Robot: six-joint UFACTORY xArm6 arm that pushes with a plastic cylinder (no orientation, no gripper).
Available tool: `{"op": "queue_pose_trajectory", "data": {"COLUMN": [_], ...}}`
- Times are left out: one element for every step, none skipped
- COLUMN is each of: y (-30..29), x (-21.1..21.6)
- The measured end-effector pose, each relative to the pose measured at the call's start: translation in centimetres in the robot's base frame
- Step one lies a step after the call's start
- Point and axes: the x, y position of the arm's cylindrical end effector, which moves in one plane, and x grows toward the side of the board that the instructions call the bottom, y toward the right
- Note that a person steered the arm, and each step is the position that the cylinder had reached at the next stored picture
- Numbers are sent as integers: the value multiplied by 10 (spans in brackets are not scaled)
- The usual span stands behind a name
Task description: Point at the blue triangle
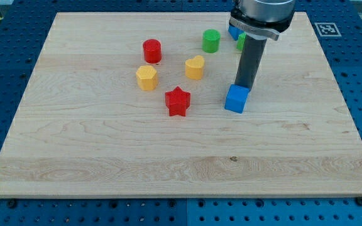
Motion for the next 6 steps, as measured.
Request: {"op": "queue_pose_trajectory", "data": {"y": [0,0,29,60,75,79], "x": [7,7,-9,-40,-84,-138]}}
